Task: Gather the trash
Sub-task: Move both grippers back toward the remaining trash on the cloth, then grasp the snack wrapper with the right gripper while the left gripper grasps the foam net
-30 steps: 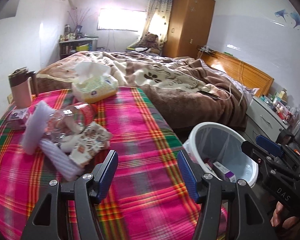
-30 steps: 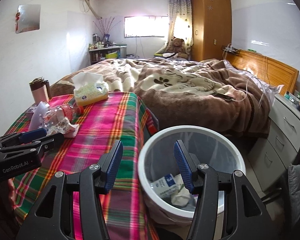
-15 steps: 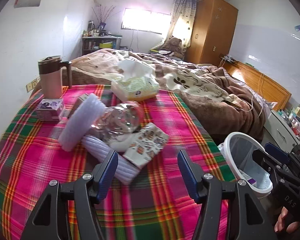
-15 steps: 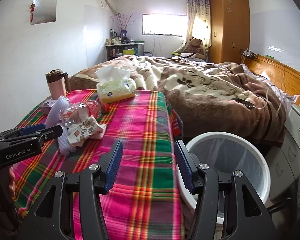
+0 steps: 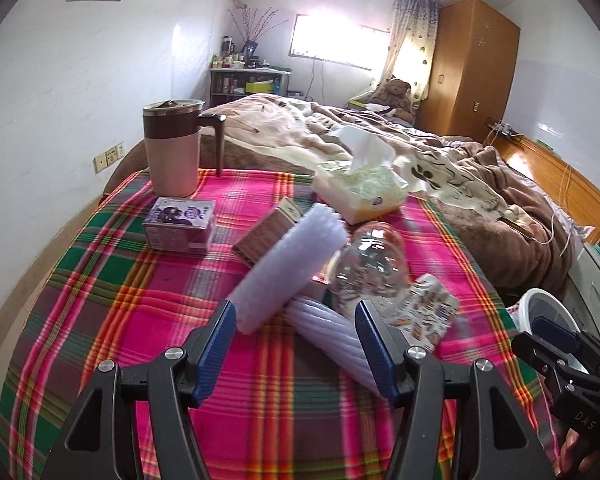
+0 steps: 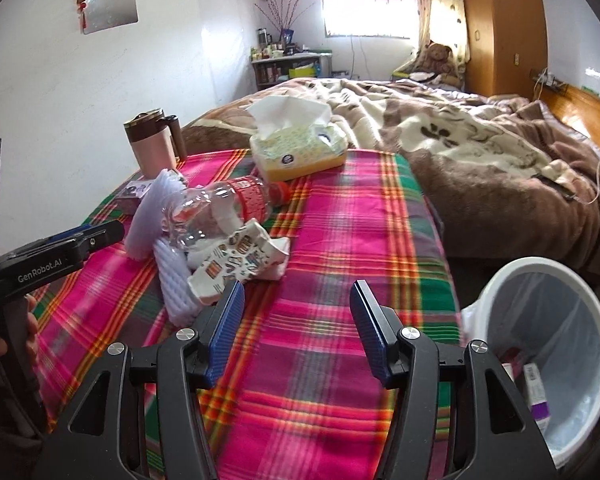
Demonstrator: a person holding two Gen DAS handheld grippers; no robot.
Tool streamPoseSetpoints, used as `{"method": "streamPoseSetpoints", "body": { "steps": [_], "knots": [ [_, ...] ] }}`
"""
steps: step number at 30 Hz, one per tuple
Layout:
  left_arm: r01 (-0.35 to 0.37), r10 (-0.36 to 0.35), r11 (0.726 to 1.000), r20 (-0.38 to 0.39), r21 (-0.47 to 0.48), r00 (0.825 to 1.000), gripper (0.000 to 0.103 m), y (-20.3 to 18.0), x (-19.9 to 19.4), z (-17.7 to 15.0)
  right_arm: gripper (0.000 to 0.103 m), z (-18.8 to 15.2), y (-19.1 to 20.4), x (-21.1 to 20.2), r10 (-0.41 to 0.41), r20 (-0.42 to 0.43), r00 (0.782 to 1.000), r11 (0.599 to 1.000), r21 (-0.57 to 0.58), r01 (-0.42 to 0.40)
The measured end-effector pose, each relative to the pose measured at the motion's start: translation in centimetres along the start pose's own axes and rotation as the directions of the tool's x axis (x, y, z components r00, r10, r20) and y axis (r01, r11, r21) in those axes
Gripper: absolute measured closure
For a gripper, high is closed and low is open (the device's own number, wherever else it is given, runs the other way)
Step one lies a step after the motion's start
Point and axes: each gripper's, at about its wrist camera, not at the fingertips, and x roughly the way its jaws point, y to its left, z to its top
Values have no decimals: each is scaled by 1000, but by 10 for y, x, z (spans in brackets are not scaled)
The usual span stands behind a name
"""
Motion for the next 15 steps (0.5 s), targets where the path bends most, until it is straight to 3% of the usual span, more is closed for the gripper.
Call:
{"method": "streamPoseSetpoints", "body": {
  "steps": [6, 11, 15],
  "knots": [
    [-15, 15, 1000, -25, 16, 1000, 41, 15, 23, 10, 46, 9, 11, 24, 57, -37, 998, 998, 37, -56],
    [17, -15, 1000, -65, 25, 998, 41, 18, 45, 17, 46, 12, 12, 43, 108, -78, 991, 990, 105, -99],
    [7, -2, 996, -59, 93, 998, 41, 12, 53, 20, 46, 12, 11, 52, 120, -94, 988, 984, 147, -105]
  ]
}}
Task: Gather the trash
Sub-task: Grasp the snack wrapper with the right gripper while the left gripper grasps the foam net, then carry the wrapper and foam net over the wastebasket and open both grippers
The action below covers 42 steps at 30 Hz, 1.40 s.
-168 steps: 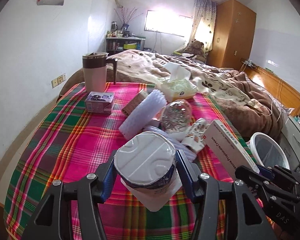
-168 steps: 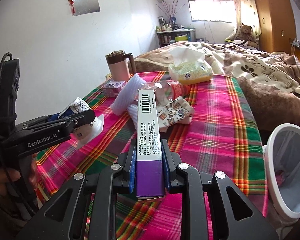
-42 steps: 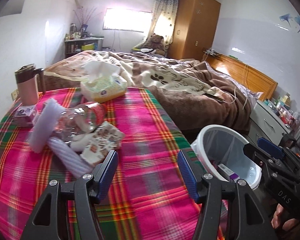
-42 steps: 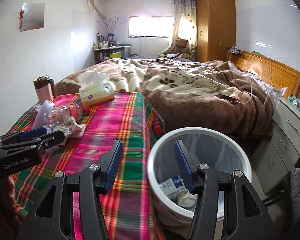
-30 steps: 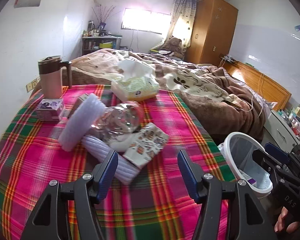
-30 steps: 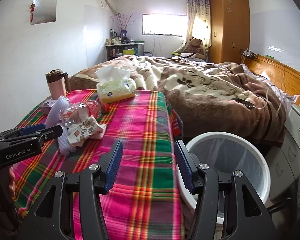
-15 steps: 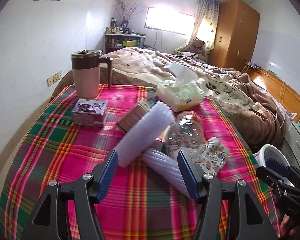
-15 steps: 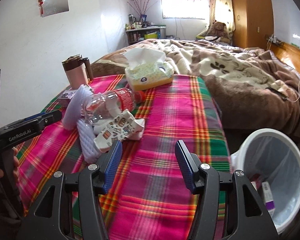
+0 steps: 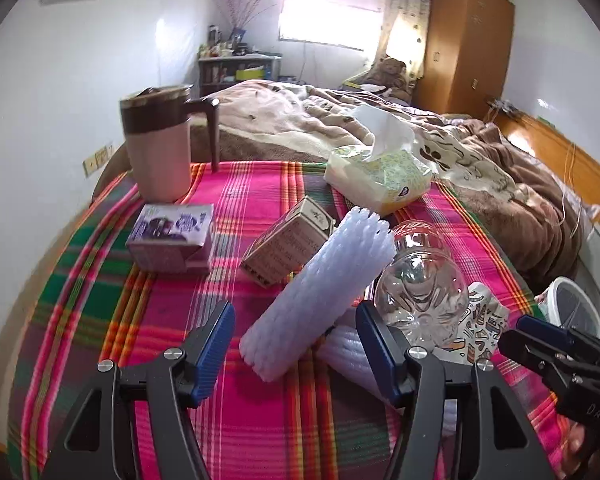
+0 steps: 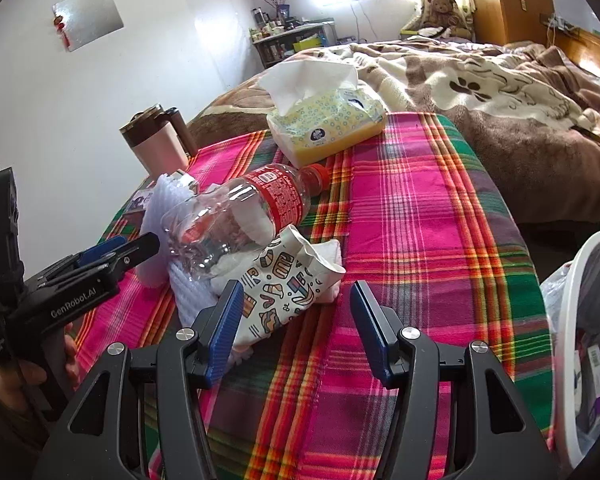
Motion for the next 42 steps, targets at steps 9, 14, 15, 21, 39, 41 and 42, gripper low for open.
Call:
{"method": "streamPoseSetpoints", "body": {
  "steps": [9, 14, 15, 21, 39, 41, 42],
  "knots": [
    [-2, 3, 1000, -33, 19, 999, 41, 3, 18, 7, 46, 2, -3, 21, 69, -59, 996, 994, 93, -63],
    [-1, 2, 1000, -36, 27, 999, 41, 2, 24, 9, 46, 4, 2, 28, 80, -68, 994, 992, 105, -73],
    [1, 0, 1000, -42, 20, 999, 41, 2, 25, 9, 46, 5, 3, 29, 80, -72, 994, 992, 107, -72],
    [15, -14, 999, -30, 28, 999, 47, -1, 23, 9, 46, 5, 5, 29, 61, -60, 996, 994, 91, -56],
    [-26, 25, 996, 18, 88, 1000, 74, -21, -1, -1, 61, 1, 10, 16, 43, -7, 999, 998, 37, -43],
    [-28, 25, 996, 34, 80, 999, 74, -21, -8, -2, 61, 0, 10, 13, 46, -1, 999, 998, 37, -46],
    [-28, 25, 996, 40, 79, 999, 74, -21, -12, -2, 61, 0, 10, 11, 47, 3, 999, 998, 37, -47]
  ]
}}
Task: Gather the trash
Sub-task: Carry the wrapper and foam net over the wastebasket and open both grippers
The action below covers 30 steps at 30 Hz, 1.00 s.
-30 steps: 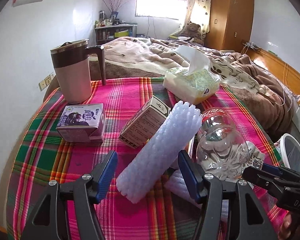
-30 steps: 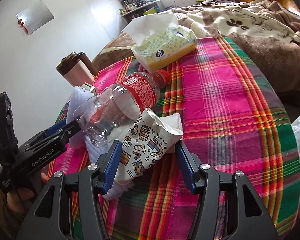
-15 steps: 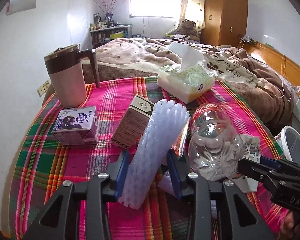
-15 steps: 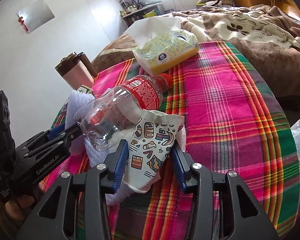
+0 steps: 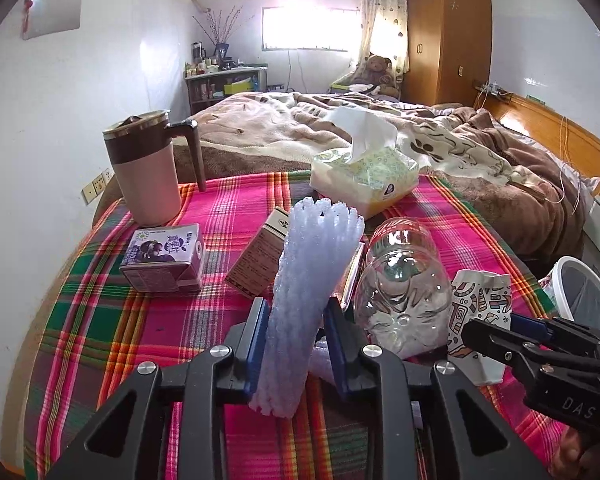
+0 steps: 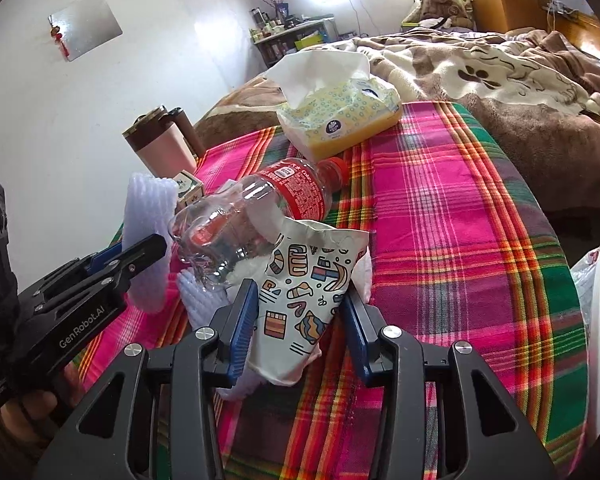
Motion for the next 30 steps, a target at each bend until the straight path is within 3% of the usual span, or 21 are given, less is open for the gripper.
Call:
{"method": "streamPoseSetpoints", "body": {
  "steps": [30],
  "knots": [
    [73, -72, 997, 111, -2, 991, 74, -49, -89, -18, 60, -14, -15, -83, -25, 143, 989, 998, -57, 33]
  ]
}}
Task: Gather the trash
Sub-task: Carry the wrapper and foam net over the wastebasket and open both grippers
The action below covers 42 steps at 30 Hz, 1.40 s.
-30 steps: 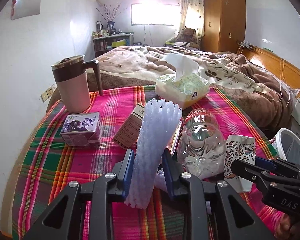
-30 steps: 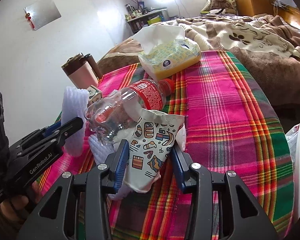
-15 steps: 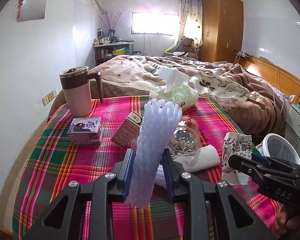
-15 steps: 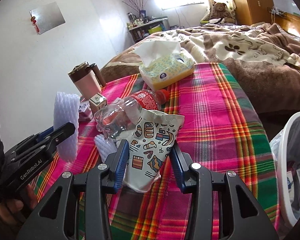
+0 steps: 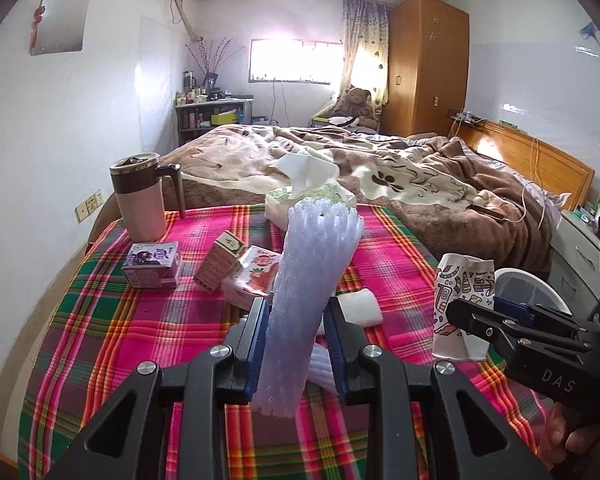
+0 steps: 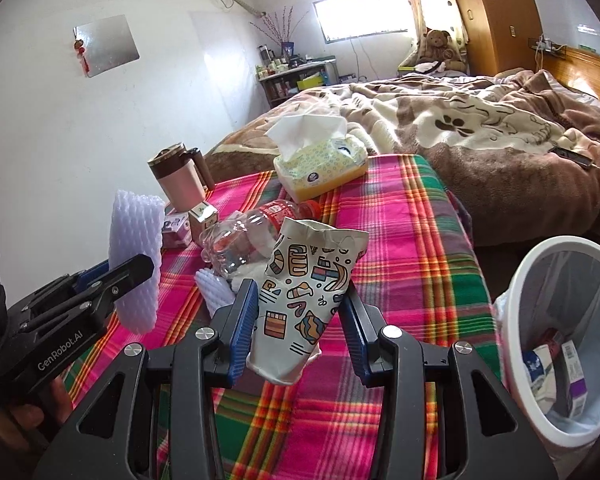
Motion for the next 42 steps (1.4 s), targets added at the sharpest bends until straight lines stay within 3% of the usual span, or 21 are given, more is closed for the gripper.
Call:
{"method": "streamPoseSetpoints", "body": {
  "steps": [23, 42],
  "knots": [
    [139, -139, 989, 4, 53, 990, 74, -102, -22, -11, 60, -13, -71, -71, -119, 74, 990, 992, 42, 116],
    [312, -304, 941, -79, 131, 949, 74, -220, 8, -19, 60, -21, -158, -94, -251, 53, 967, 959, 152, 240]
  ]
}}
